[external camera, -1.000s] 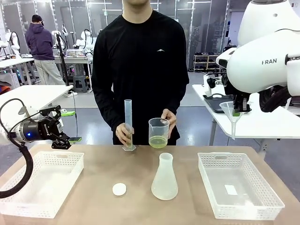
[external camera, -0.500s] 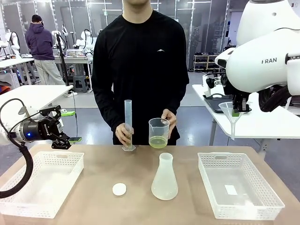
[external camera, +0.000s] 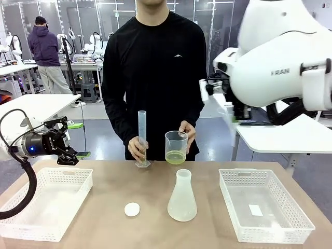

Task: Prepare the solutions needed for the experiment.
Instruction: Pick up the Plastic Funnel and insert it into the Big flask.

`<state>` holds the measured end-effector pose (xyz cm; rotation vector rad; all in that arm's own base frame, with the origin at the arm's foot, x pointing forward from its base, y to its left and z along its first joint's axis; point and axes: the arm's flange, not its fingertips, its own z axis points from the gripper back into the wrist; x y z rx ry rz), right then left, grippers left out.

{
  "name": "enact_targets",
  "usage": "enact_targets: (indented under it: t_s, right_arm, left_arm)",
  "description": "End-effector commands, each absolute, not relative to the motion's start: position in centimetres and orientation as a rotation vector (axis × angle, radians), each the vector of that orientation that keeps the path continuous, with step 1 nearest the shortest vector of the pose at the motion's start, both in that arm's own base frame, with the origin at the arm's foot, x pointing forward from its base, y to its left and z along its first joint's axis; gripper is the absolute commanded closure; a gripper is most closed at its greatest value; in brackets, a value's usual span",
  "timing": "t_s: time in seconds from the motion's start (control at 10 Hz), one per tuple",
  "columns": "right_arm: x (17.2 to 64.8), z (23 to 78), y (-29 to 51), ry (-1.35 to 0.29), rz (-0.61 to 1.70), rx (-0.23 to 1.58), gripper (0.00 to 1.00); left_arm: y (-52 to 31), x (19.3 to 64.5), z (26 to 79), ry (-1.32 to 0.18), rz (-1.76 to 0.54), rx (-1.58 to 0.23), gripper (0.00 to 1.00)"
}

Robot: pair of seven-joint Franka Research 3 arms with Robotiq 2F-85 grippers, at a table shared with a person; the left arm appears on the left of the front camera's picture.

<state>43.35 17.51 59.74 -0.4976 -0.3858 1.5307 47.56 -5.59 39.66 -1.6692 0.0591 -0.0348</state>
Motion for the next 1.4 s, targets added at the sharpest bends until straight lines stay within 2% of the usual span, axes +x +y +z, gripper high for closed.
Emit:
enact_targets:
  t_s: [0.0, 0.2, 0.9, 1.3]
  right_arm:
    - [44.0, 60.3, 20.0, -0.491, 1.639, -0.502, 0.96]
    - [42.7, 61.2, 23.1, -0.531, 1.760, -0.458, 0.96]
    - [32.2, 62.1, 25.5, -0.628, 2.067, -0.444, 0.96]
    - [31.0, 62.1, 25.8, -0.656, 2.101, -0.440, 0.96]
  left_arm:
    - [-5.6, 47.4, 39.8, 0.052, -0.042, -1.671, 0.00]
    - [-5.6, 47.4, 39.8, 0.052, -0.042, -1.671, 0.00]
    - [-5.6, 47.4, 39.8, 0.052, -0.042, -1.671, 0.00]
    - [-5.6, 47.4, 39.8, 0.052, -0.042, -1.671, 0.00]
